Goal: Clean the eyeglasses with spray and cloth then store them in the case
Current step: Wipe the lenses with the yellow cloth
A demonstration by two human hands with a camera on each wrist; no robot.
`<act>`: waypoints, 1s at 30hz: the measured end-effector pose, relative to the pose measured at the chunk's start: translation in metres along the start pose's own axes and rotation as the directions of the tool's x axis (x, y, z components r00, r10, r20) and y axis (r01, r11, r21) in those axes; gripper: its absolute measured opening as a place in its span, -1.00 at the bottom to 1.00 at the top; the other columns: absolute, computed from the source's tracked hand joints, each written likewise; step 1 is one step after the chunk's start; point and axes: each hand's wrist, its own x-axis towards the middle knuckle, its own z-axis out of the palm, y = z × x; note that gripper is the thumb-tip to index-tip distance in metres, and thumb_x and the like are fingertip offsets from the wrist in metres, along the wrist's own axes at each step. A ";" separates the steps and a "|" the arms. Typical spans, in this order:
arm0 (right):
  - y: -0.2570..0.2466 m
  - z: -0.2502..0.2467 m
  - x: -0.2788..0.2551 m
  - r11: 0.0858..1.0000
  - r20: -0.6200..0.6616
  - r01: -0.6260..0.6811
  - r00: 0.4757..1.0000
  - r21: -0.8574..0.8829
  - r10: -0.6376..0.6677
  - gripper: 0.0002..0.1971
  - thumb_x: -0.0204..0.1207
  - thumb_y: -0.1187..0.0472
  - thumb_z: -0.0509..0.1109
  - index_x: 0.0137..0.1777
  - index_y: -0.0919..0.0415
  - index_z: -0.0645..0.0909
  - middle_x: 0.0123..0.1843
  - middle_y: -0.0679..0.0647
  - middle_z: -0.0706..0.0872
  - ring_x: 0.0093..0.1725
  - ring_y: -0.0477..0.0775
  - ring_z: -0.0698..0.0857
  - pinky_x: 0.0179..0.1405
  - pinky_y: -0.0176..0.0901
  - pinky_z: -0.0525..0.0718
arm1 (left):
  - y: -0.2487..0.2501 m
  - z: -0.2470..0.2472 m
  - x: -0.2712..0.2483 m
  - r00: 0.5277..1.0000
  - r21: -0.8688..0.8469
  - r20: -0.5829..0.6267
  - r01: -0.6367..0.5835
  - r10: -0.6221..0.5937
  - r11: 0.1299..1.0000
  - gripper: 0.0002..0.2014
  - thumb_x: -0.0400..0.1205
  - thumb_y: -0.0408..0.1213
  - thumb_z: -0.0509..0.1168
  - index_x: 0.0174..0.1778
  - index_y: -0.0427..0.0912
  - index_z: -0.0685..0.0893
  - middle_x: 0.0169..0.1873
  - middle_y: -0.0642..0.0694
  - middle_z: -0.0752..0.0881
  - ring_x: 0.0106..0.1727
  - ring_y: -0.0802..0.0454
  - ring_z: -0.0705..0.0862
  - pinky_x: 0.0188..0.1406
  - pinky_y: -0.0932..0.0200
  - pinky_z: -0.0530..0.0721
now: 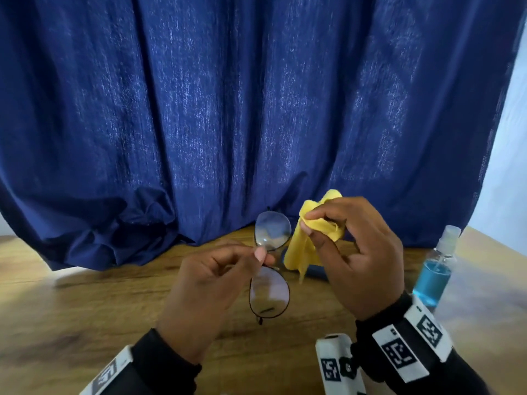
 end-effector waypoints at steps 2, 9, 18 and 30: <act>-0.008 0.002 -0.001 0.998 -0.032 0.069 0.997 -0.009 -0.069 -0.91 0.48 0.32 0.58 -0.04 0.24 0.82 -0.05 0.07 0.70 -0.02 -0.09 0.68 0.00 -0.36 0.60 | -0.001 0.000 0.000 0.997 0.113 0.015 -0.078 0.077 0.990 -0.82 0.55 -0.08 0.43 -0.23 0.00 0.93 -0.19 -0.07 0.85 -0.14 -0.04 0.79 -0.16 0.19 0.72; -0.005 0.009 -0.004 0.987 0.186 0.156 0.971 -0.028 -0.148 -0.77 0.53 0.14 0.56 0.18 0.07 0.82 -0.01 -0.03 0.69 -0.05 0.06 0.60 -0.07 -0.06 0.60 | -0.002 0.000 -0.002 0.979 0.201 0.103 -0.195 0.178 0.960 -0.82 0.64 -0.10 0.40 -0.18 0.05 0.91 -0.26 0.02 0.78 -0.26 0.16 0.68 -0.24 0.24 0.64; -0.004 0.010 -0.005 0.994 0.164 0.106 0.981 0.002 -0.105 -0.90 0.46 0.10 0.63 -0.08 0.07 0.86 -0.09 -0.06 0.71 -0.07 0.06 0.63 -0.14 -0.02 0.62 | -0.009 0.004 -0.003 0.966 0.317 0.140 -0.253 0.219 0.914 -0.80 0.65 0.00 0.38 -0.12 0.08 0.90 -0.12 0.08 0.79 0.00 0.06 0.79 -0.08 0.25 0.74; 0.009 0.008 -0.005 0.995 0.256 0.091 0.963 -0.032 -0.080 -0.79 0.48 0.29 0.61 0.07 0.02 0.86 -0.03 -0.10 0.75 -0.03 0.02 0.66 -0.09 -0.01 0.65 | -0.014 0.000 0.000 0.970 0.286 0.096 -0.242 0.223 0.927 -0.80 0.68 -0.24 0.40 -0.18 0.03 0.91 -0.15 0.05 0.79 -0.02 0.03 0.81 -0.07 0.34 0.73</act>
